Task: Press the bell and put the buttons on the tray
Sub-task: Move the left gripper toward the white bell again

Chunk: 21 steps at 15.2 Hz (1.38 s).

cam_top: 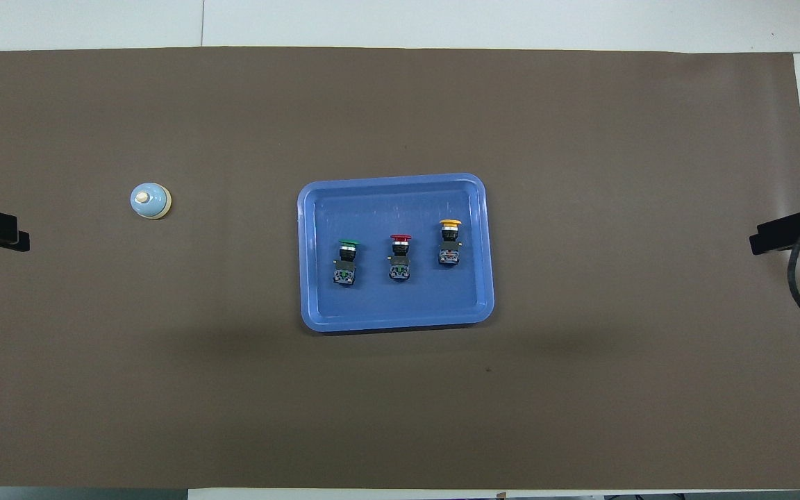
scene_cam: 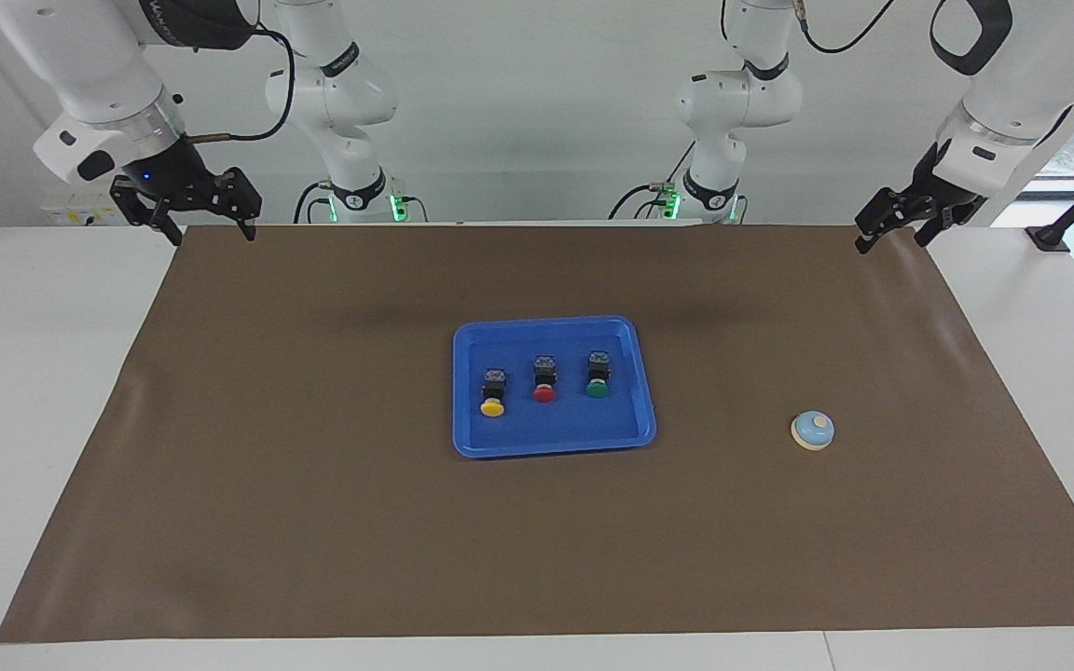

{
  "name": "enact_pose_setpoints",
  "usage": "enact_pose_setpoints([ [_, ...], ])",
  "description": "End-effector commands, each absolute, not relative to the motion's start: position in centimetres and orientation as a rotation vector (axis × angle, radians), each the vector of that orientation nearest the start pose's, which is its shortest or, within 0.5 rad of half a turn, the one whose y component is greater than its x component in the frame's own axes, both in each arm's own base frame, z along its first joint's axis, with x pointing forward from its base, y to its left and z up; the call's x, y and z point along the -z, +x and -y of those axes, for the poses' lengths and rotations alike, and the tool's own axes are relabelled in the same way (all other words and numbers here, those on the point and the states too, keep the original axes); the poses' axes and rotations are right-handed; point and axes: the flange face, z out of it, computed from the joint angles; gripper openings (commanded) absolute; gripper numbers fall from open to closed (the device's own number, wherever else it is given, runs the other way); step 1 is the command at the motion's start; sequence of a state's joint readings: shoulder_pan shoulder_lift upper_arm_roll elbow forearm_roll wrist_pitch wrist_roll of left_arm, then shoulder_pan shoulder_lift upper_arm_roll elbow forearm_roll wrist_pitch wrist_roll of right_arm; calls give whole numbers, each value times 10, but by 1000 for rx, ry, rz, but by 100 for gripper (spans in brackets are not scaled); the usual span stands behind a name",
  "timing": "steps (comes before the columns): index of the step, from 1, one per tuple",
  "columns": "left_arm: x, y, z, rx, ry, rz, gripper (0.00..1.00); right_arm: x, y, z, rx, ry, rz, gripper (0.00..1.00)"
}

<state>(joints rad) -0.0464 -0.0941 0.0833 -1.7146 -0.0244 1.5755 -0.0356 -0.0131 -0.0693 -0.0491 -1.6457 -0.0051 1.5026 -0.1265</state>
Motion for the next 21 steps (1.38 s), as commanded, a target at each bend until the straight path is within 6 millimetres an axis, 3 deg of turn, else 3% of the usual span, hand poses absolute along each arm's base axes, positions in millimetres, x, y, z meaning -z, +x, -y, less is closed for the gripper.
enact_pose_setpoints([
  [1, -613, 517, -16, -81, -3175, 114, 100, -623, 520, 36, -97, -3115, 94, 100],
  [4, -608, 524, -12, 6, -3175, 92, 100, -626, 519, 32, -91, -3116, 109, 100],
  [5, -600, 528, -12, 33, -3175, 93, 81, -626, 517, 32, -100, -3115, 109, 100],
  [7, -586, 536, -1, 11, -3172, 75, 6, -626, 517, 34, -107, -3115, 106, 100],
  [8, -574, 545, 0, -4, -3169, 83, 0, -626, 517, 32, -107, -3115, 111, 100],
  [10, -557, 565, 0, 81, -3167, 101, 0, -626, 517, 32, -107, -3115, 111, 100],
  [14, -479, 622, 18, 61, -3150, 69, 0, -626, 517, 32, -107, -3115, 111, 100],
  [17, -433, 630, 18, 83, -3142, 73, 0, -626, 517, 32, -107, -3115, 111, 100],
  [21, -408, 631, 17, 95, -3140, 77, 0, -626, 517, 33, -107, -3115, 109, 100],
])
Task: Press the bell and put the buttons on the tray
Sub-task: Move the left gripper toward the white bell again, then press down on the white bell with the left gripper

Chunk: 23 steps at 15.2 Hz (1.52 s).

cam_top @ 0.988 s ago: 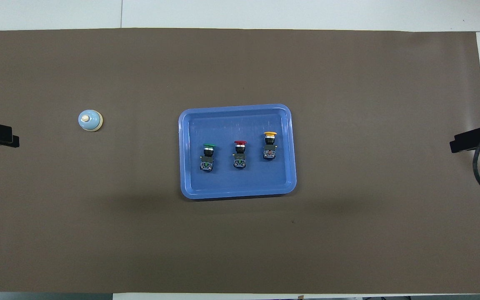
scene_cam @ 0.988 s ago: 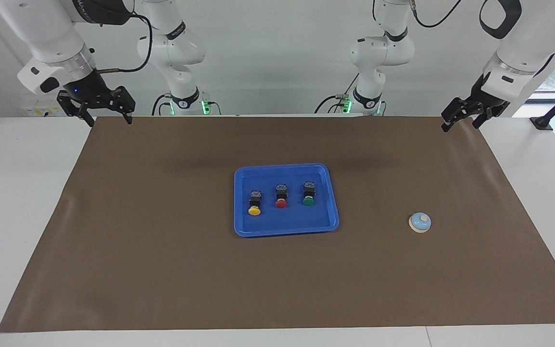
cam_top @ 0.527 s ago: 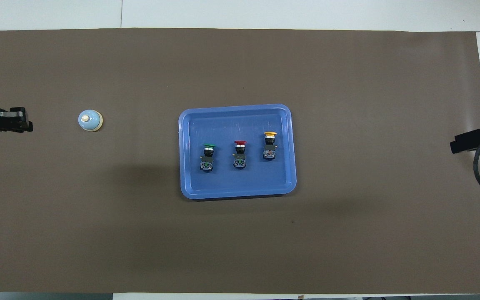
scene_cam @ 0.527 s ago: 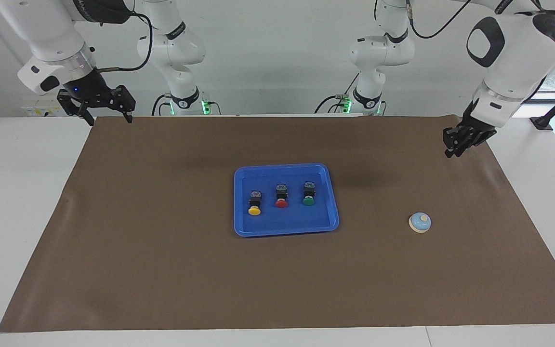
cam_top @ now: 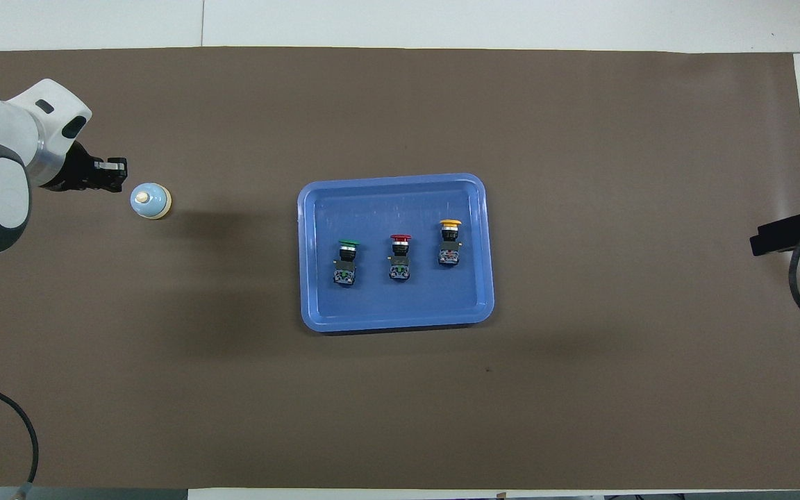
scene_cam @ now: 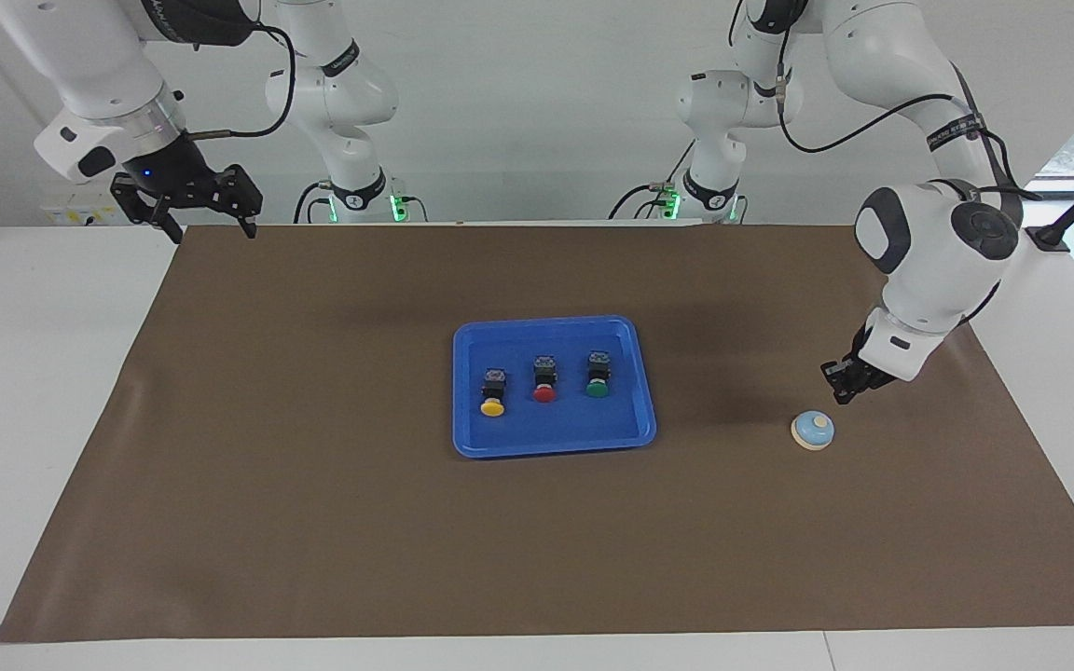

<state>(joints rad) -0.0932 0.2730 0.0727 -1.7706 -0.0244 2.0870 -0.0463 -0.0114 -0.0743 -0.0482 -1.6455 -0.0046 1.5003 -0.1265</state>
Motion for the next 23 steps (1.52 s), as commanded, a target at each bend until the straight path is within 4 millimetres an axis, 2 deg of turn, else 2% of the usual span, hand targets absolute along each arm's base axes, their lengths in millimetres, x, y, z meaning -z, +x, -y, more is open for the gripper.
enact_pose_setpoints([
  [1, -401, 629, 16, 112, -3140, 77, 0, -626, 517, 32, -107, -3115, 111, 100],
  [5, -375, 628, 17, 103, -3137, 76, 0, -626, 517, 32, -107, -3115, 111, 100],
  [11, -361, 633, 17, 127, -3134, 75, 0, -626, 517, 32, -107, -3115, 111, 100],
  [16, -335, 638, 17, 125, -3129, 66, 0, -626, 517, 32, -107, -3115, 111, 100],
  [19, -317, 633, 17, 166, -3127, 66, 0, -626, 517, 33, -107, -3115, 109, 100],
  [22, -322, 635, 15, 147, -3126, 68, 0, -626, 517, 33, -107, -3115, 109, 100],
  [23, -334, 636, 14, 135, -3128, 66, 0, -626, 517, 32, -107, -3115, 111, 100],
])
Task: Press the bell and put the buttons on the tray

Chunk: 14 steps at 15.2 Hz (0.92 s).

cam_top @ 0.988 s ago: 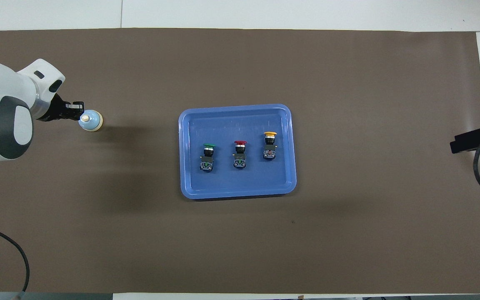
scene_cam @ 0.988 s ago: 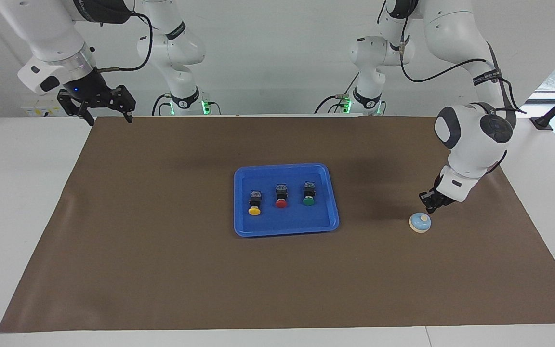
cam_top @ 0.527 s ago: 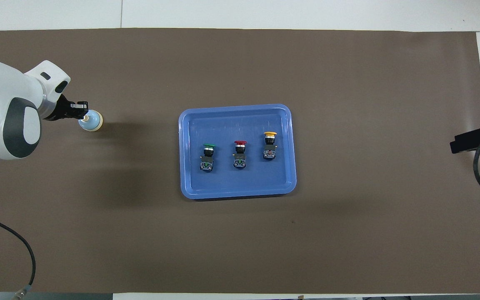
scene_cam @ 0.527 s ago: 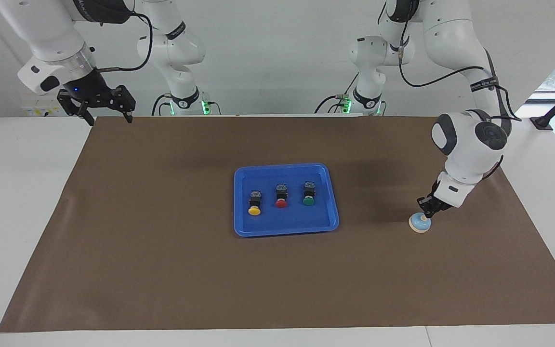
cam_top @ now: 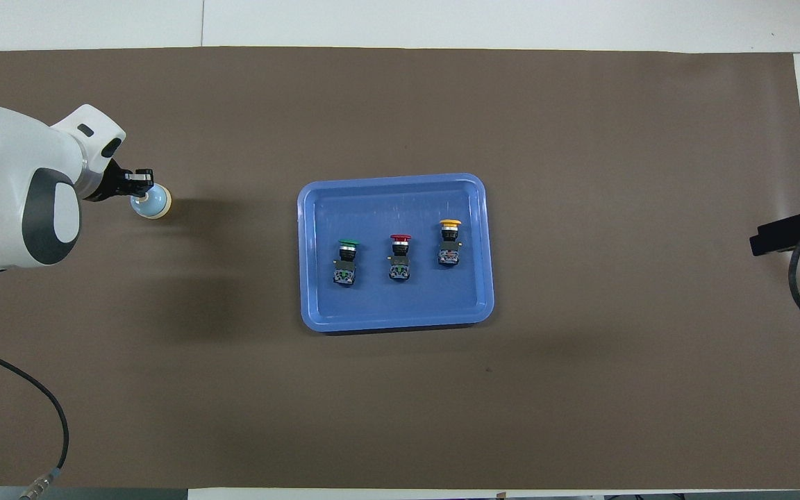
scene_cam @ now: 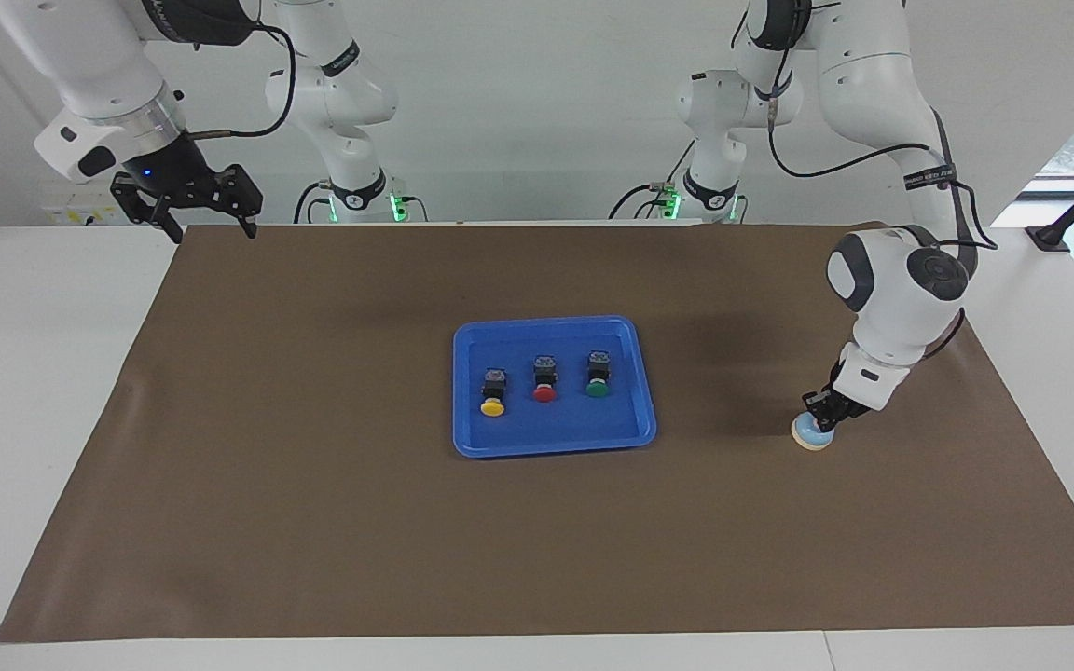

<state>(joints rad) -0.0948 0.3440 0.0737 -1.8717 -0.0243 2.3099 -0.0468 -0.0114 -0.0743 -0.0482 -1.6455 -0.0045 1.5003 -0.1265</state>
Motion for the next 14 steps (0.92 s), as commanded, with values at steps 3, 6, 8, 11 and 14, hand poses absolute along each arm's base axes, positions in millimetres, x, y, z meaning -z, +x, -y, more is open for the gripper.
enact_pose_setpoints([
  [3, -422, 626, -2, 100, -3137, 106, 10, -626, 517, 32, -107, -3115, 111, 100],
  [6, -507, 597, -8, 109, -3151, 119, 77, -626, 517, 33, -107, -3115, 109, 100],
  [8, -554, 573, -12, 157, -3158, 125, 100, -627, 516, 32, -105, -3115, 111, 100],
  [11, -597, 540, -19, 143, -3164, 141, 100, -626, 517, 33, -107, -3115, 109, 100],
  [14, -618, 534, -15, 101, -3163, 126, 100, -627, 516, 33, -105, -3115, 109, 100],
])
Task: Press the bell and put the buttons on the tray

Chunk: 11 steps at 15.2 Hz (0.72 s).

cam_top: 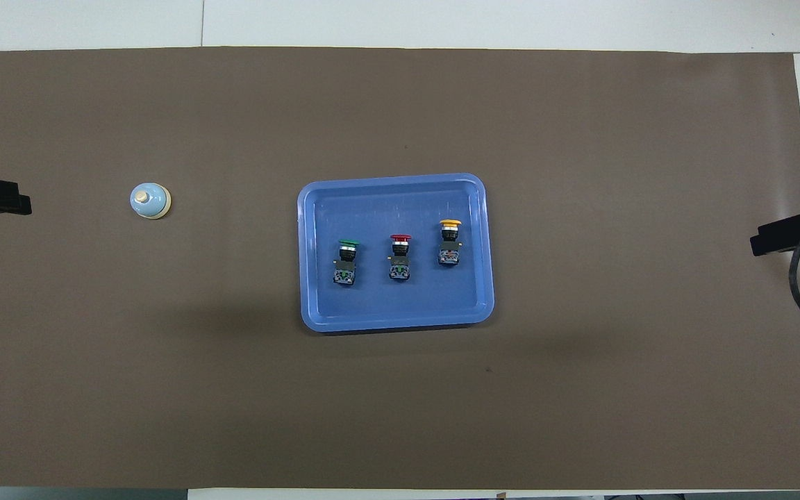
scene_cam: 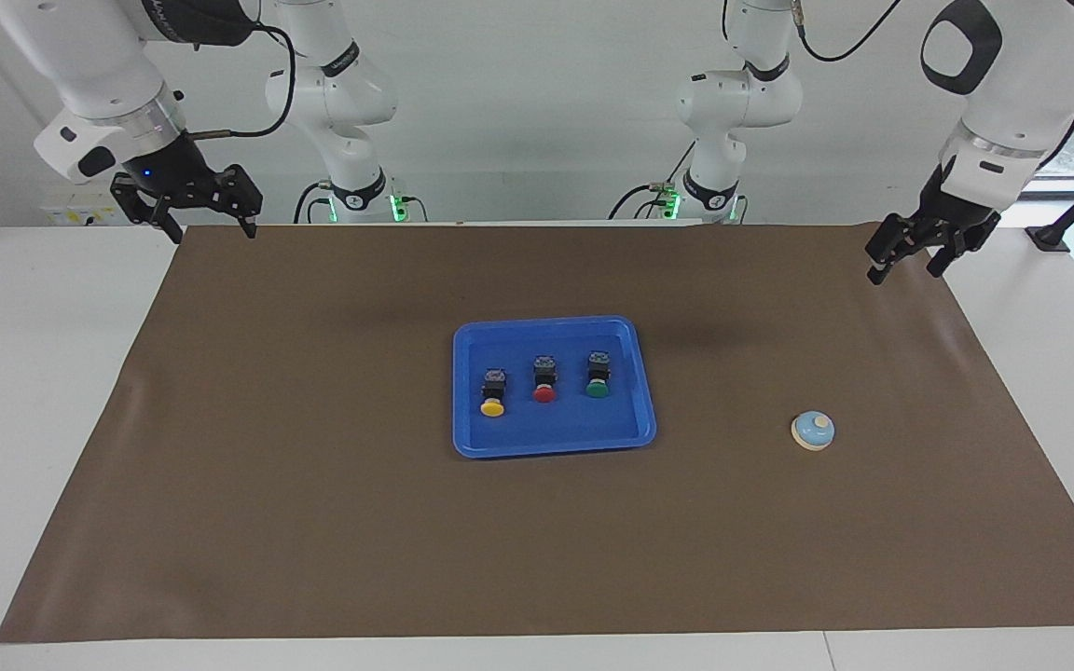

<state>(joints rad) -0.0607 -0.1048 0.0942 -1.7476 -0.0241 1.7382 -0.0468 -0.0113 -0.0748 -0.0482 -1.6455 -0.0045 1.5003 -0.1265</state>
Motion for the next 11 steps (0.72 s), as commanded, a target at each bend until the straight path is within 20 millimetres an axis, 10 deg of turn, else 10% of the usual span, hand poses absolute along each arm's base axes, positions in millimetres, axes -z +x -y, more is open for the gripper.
enact_pose_setpoints([
  [1, -620, 538, -14, 79, -3161, 123, 100, -627, 516, 32, -105, -3115, 111, 100],
  [11, -622, 541, -1, -16, -3173, 73, 100, -626, 517, 32, -107, -3115, 111, 100],
])
